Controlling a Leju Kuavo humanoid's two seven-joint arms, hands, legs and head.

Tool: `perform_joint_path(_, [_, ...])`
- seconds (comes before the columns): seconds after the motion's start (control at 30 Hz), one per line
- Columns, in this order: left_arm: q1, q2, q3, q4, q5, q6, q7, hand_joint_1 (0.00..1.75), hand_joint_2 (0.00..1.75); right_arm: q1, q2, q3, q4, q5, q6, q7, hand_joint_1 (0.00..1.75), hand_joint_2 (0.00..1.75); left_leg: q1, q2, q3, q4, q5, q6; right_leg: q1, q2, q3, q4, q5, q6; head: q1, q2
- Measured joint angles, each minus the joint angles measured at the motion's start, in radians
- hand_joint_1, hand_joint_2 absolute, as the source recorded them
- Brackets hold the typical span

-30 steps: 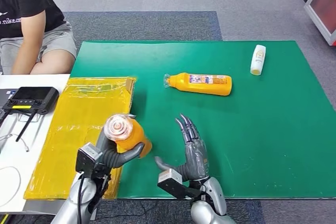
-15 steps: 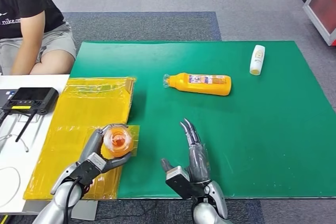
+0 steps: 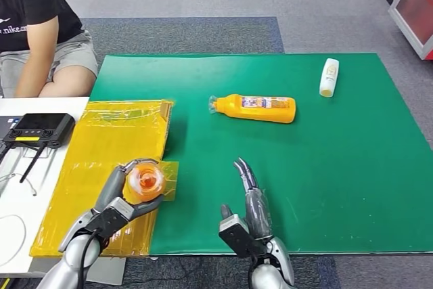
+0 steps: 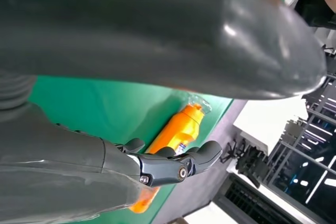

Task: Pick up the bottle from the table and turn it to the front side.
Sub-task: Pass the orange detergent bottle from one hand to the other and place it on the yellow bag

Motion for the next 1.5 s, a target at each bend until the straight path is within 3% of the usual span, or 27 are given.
perform_joint_path(0.47, [-0.034, 0.097, 0.079, 0.047, -0.169, 0.088, 0.035, 1.75, 1.75, 0.007, 0.0, -0.002, 0.016, -0.009, 0.043, 0.012, 0.0, 0.0, 0.001, 0.002, 0.004, -0.001, 0.001, -0.004, 0.001, 0.002, 0.001, 0.003, 0.0, -0.003, 0.0, 0.0])
perform_joint_path(0.67, [-0.047, 0.107, 0.095, 0.052, -0.168, 0.066, 0.035, 1.75, 1.75, 0.005, 0.0, -0.001, 0.032, -0.008, 0.047, 0.013, 0.0, 0.0, 0.001, 0.002, 0.002, 0.0, 0.002, -0.004, 0.0, 0.002, -0.001, 0.003, 0.0, -0.003, 0.0, 0.0])
perform_joint_path(0.8, [-0.054, 0.089, 0.09, 0.079, -0.162, 0.069, 0.012, 1.75, 1.75, -0.001, 0.001, 0.004, 0.043, -0.009, 0.05, 0.008, 0.0, 1.75, 0.0, 0.001, 0.002, 0.0, 0.001, -0.003, 0.0, 0.002, 0.0, 0.003, 0.0, -0.003, 0.0, 0.0])
perform_joint_path(1.07, [-0.104, 0.027, 0.041, 0.157, -0.118, 0.053, -0.029, 1.75, 1.75, -0.022, 0.013, 0.017, 0.069, -0.016, 0.05, 0.008, 0.0, 1.75, 0.0, -0.002, 0.002, 0.0, 0.003, -0.001, 0.0, -0.004, 0.002, 0.003, -0.001, -0.002, 0.0, 0.0])
perform_joint_path(1.27, [-0.165, 0.007, -0.002, 0.224, -0.036, -0.038, -0.049, 1.75, 1.75, -0.045, 0.023, 0.024, 0.103, -0.032, 0.045, 0.022, 0.0, 1.75, -0.001, -0.008, 0.003, 0.0, 0.004, 0.001, -0.001, -0.01, 0.006, 0.003, -0.002, 0.0, 0.0, 0.0])
perform_joint_path(1.4, [-0.207, 0.005, -0.018, 0.273, -0.01, -0.073, -0.061, 1.49, 1.75, -0.062, 0.028, 0.024, 0.127, -0.04, 0.044, 0.028, 0.0, 1.75, -0.001, -0.013, 0.006, 0.0, 0.005, 0.002, -0.001, -0.014, 0.011, 0.003, -0.003, 0.001, 0.0, 0.0])
perform_joint_path(1.5, [-0.23, 0.004, -0.027, 0.306, -0.004, -0.077, -0.061, 1.5, 1.75, -0.07, 0.031, 0.024, 0.144, -0.047, 0.043, 0.034, 0.0, 1.75, -0.002, -0.015, 0.008, 0.0, 0.005, 0.002, -0.002, -0.016, 0.014, 0.003, -0.004, 0.002, 0.0, 0.0])
